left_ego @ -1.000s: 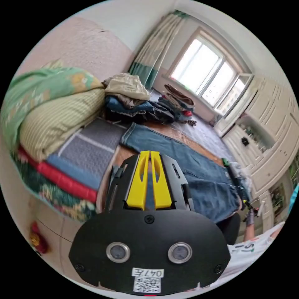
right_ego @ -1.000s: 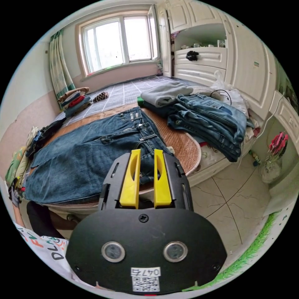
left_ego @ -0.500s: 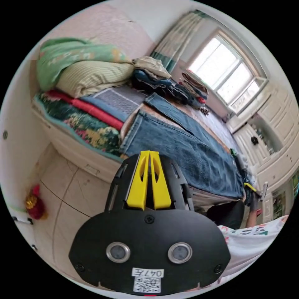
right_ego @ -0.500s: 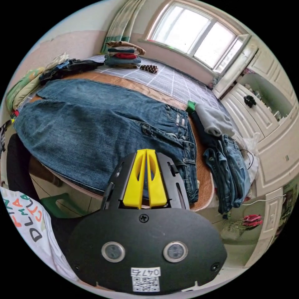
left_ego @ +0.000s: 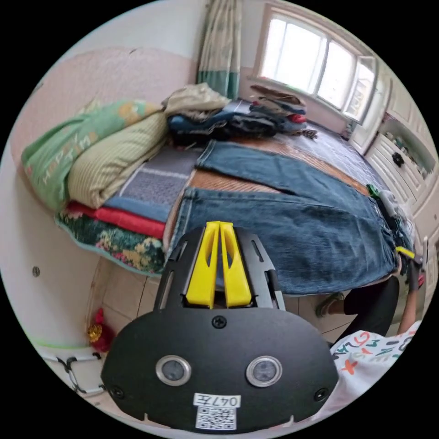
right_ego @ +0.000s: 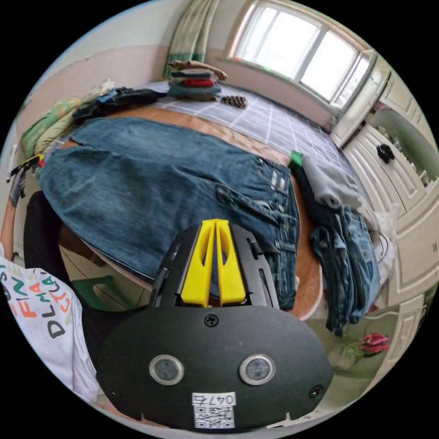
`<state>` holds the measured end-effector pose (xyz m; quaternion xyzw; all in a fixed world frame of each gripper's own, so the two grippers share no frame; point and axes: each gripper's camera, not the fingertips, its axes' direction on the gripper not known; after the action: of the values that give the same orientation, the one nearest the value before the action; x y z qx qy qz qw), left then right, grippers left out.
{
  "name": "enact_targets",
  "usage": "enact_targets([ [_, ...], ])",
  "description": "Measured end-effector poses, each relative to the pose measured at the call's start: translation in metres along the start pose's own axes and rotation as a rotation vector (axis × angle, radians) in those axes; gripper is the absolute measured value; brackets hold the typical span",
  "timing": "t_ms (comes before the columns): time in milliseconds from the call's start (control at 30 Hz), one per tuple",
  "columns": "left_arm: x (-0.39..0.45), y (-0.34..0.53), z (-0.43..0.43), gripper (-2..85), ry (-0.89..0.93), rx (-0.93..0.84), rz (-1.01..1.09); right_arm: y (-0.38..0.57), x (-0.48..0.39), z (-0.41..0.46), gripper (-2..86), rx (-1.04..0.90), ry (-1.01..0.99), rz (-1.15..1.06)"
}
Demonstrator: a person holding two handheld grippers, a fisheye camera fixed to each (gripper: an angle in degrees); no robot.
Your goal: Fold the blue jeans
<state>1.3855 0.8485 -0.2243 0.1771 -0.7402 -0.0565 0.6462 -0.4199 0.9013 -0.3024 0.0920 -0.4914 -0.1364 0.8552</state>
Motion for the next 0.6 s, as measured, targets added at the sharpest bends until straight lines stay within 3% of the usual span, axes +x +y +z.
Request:
enact_targets([
  [100,0.046,-0.035,0.031,-1.0,-0.107,-0.052,0.128,-0.042,-0.048,0.027,-0.6,0.072,-0.08,-0.153],
  [233,0.042,-0.062,0.093,-1.0,-0.249,-0.192,0.108,-0.054,-0.082,0.148,-0.5,-0.139,0.04,-0.261],
  [300,0.019,-0.066,0.103,-1.0,-0.181,-0.146,0.072,-0.033,-0.066,0.213,-0.5,-0.236,0.143,-0.227],
  [333,0.013,-0.068,0.104,-1.0,-0.159,-0.141,0.061,-0.012,-0.051,0.224,-0.5,-0.128,0.085,-0.185],
  [433,-0.013,-0.085,0.109,-1.0,-0.076,-0.149,0.011,0.028,-0.001,0.242,-0.6,-0.096,-0.115,-0.033],
  [533,-0.03,-0.105,0.115,-1.0,-0.048,-0.162,0.0,0.087,0.063,0.252,-0.7,-0.003,-0.095,0.189],
  [600,-0.039,-0.118,0.123,-1.0,-0.054,-0.163,0.009,0.12,0.094,0.281,-0.7,-0.046,-0.057,0.259],
])
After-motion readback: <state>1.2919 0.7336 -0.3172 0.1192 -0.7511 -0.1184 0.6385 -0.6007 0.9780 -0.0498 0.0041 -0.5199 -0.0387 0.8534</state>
